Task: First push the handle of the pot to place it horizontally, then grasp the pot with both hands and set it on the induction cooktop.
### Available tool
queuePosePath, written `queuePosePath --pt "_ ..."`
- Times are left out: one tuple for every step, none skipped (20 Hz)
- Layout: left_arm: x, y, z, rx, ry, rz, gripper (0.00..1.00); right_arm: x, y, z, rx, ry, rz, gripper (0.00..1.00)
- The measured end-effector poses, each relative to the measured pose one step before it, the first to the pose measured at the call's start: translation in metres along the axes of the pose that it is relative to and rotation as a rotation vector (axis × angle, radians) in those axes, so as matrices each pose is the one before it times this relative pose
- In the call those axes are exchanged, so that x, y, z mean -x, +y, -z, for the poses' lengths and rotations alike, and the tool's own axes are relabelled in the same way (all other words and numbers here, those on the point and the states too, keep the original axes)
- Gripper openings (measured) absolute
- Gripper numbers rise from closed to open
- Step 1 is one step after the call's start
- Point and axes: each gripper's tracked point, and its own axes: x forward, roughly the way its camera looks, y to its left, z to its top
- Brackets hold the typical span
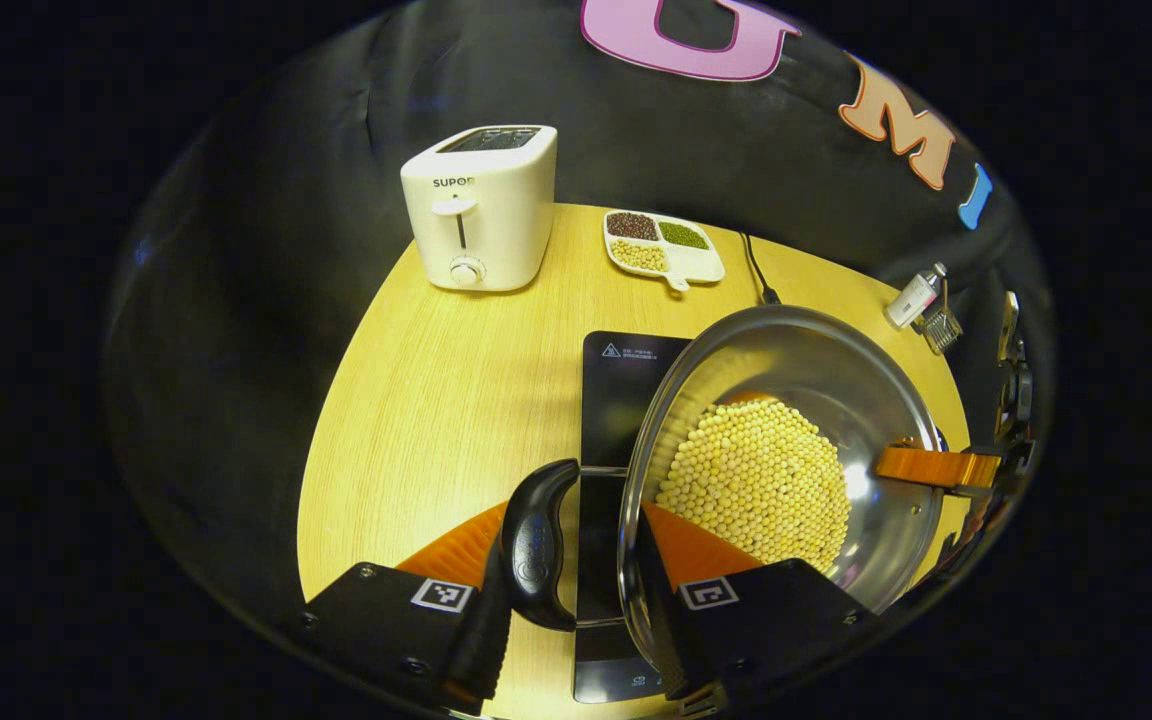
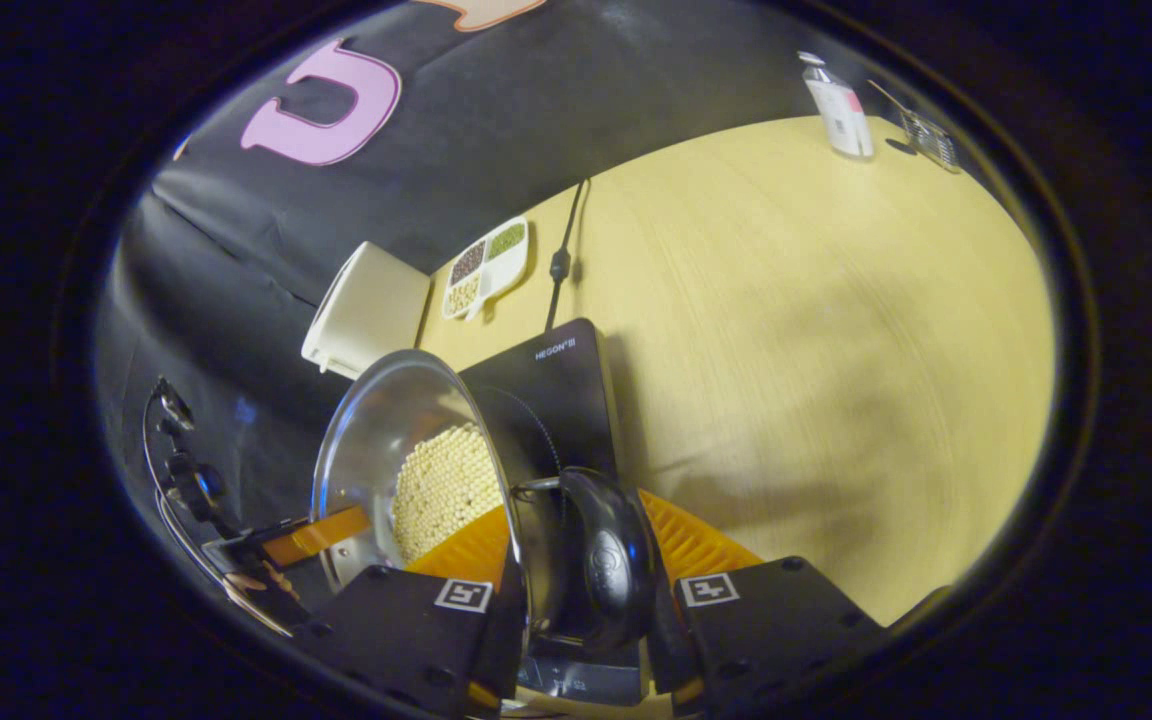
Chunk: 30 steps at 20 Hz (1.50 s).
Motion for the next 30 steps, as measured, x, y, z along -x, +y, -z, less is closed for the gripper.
queuePosePath --pt "-0.00058 -0.00009 0.00023 -0.00326 -0.00079 0.00256 0.60 -0.00117 -0.00041 -0.00174 0.00379 -0.00598 0.00055 0.53" --pt "-0.00081 0.00042 -0.00167 -0.00363 -0.00037 -0.00169 0.61 0.00128 0.00114 0.00083 -0.00011 -0.00138 -0.00366 0.46" --pt "-0.00154 -0.00020 -0.00119 -0.00698 -0.00410 -0.00017 0.63 0.00081 -0.00027 -0.00056 -0.00091 -0.00043 -0.00342 0.46" --pt "-0.00040 -0.00049 -0.00049 -0.00369 0.00150 0.00039 0.63 -0.00076 -0.00075 0.00007 -0.00117 0.00032 -0.00143 0.46" --pt "0.00175 0.00033 0.00011 0.00080 0.00035 0.00059 0.63 -0.00429 -0.00035 -0.00015 0.00088 -0.00502 0.00286 0.46" --pt "-0.00024 -0.00035 -0.00001 0.00091 -0.00073 0.00039 0.63 0.00308 -0.00026 -0.00160 -0.00164 0.00365 -0.00049 0.48" --pt "-0.00062 0.00091 0.00096 0.00026 0.00209 -0.00176 0.64 0.00005 0.00051 -0.00006 -0.00019 0.00080 -0.00220 0.48" --pt "-0.00055 -0.00071 -0.00042 0.00366 0.00174 -0.00350 0.65 0.00073 -0.00029 0.00002 0.00138 -0.00083 0.00033 0.48" --pt "0.00065 0.00095 0.00108 0.00558 0.00047 -0.00449 0.67 -0.00089 0.00006 -0.00135 0.00032 -0.00132 -0.00446 0.50" --pt "0.00022 0.00029 -0.00030 0.00745 -0.00177 -0.00435 0.67 0.00150 0.00351 0.00039 -0.00328 0.00422 -0.01756 0.50" --pt "0.00090 0.00092 0.00066 0.00471 -0.00003 -0.00335 0.70 -0.00104 0.00081 -0.00125 0.00122 -0.00152 -0.00411 0.48" --pt "0.00109 0.00011 0.00064 0.00425 -0.00371 -0.00291 0.69 0.00045 -0.00120 -0.00091 0.00555 -0.00674 -0.00581 0.58" --pt "0.00014 -0.00041 -0.00051 0.01062 -0.00620 -0.00488 0.69 0.00059 -0.00124 -0.00227 0.00491 -0.00619 -0.00207 0.60" --pt "0.00069 0.00058 -0.00085 0.00959 -0.00894 -0.00816 0.70 0.00330 -0.00274 -0.00283 0.00864 -0.01295 0.00267 0.58" --pt "-0.00113 0.00356 -0.00416 0.01195 -0.02414 -0.01885 0.72 0.00259 -0.00230 -0.00438 0.00714 -0.01295 -0.00307 0.71" --pt "0.00185 0.00350 -0.00277 0.00929 -0.01862 -0.01926 0.77 0.00511 -0.00193 -0.00625 0.00408 -0.02527 -0.00310 0.85" --pt "0.00297 0.00294 -0.00226 0.00666 -0.01818 -0.01517 0.86 0.00425 -0.00033 -0.00894 0.00677 -0.03359 -0.00819 0.93" --pt "0.00036 -0.00005 -0.00349 0.00870 -0.02244 -0.00739 0.89 0.00731 0.00053 -0.00863 0.00581 -0.03346 -0.00871 0.93" --pt "0.00590 -0.00117 -0.00543 0.00721 -0.02554 0.00170 0.99 0.00663 -0.00101 -0.01034 0.00619 -0.03938 -0.00770 1.00" --pt "0.00412 -0.00361 -0.00720 0.00604 -0.04281 0.00277 0.98 0.00707 -0.00078 -0.00728 0.00451 -0.02788 -0.00619 1.00" --pt "0.00516 -0.00361 -0.01156 -0.00366 -0.04567 0.00643 0.98 0.00769 -0.00235 -0.00903 0.00574 -0.02812 -0.00248 0.92" --pt "0.00413 -0.00224 -0.01007 -0.00700 -0.04084 -0.00473 0.96 0.00817 -0.00408 -0.00848 0.00731 -0.03018 0.00180 0.92" --pt "0.00382 -0.00349 -0.00949 -0.00979 -0.04067 -0.00462 0.96 0.00687 -0.00572 -0.00864 0.00548 -0.02508 0.00745 0.92" --pt "0.00430 -0.00459 -0.00963 -0.00717 -0.03556 -0.00028 0.96 0.00941 -0.00521 -0.00673 0.00108 -0.01846 0.00381 0.92" --pt "0.00494 -0.00753 -0.00657 -0.00605 -0.02665 0.00147 0.96 0.00756 -0.00414 -0.00683 -0.00059 -0.01626 -0.00030 0.92" --pt "0.00410 -0.00752 -0.00600 -0.00990 -0.02259 -0.00120 0.96 0.01026 -0.00557 -0.00911 -0.00197 -0.02321 -0.00232 1.00" --pt "0.00619 -0.00814 -0.00780 -0.00973 -0.02461 -0.00203 0.96 0.00864 -0.00409 -0.00819 -0.00343 -0.01938 -0.00387 0.92" --pt "0.00611 -0.00999 -0.00689 -0.00630 -0.01952 -0.00343 0.96 0.01039 -0.00501 -0.00779 -0.00327 -0.02025 -0.00510 1.00" --pt "0.00715 -0.01179 -0.00516 -0.00570 -0.01822 -0.00262 0.96 0.01113 -0.00665 -0.00930 -0.00076 -0.02268 -0.00187 1.00" --pt "0.00691 -0.01575 -0.00543 0.00183 -0.01668 -0.00375 0.96 0.01175 -0.00815 -0.00912 0.00035 -0.02302 -0.00130 1.00"
